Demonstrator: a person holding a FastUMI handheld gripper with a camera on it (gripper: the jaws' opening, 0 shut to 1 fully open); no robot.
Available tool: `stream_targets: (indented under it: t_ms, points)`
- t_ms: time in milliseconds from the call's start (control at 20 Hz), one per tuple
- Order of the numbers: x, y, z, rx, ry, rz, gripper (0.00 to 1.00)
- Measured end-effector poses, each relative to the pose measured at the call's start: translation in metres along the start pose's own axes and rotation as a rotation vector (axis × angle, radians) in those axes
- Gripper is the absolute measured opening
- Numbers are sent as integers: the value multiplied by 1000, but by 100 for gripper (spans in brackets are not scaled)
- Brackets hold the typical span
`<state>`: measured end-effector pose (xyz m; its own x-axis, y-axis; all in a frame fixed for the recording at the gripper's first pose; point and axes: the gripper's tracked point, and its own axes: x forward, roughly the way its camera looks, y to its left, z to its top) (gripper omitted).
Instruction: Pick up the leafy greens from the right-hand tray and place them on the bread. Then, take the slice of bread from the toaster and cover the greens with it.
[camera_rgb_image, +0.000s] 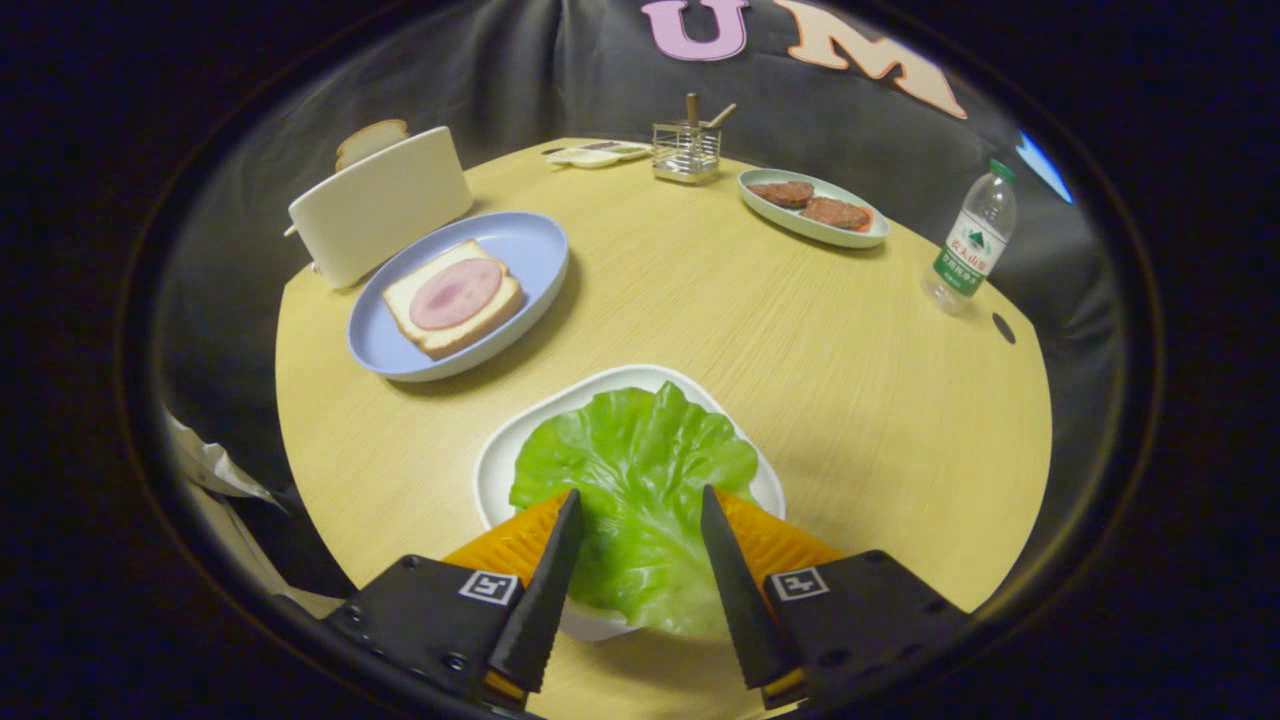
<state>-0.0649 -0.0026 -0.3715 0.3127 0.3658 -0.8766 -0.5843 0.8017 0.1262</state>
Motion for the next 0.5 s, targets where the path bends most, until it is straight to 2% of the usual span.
stream_targets:
  t_ms: [300,500]
  points:
    - [-3,5,3,-47,-30,-30,4]
    - [-11,5,6,-49,-38,-64,4]
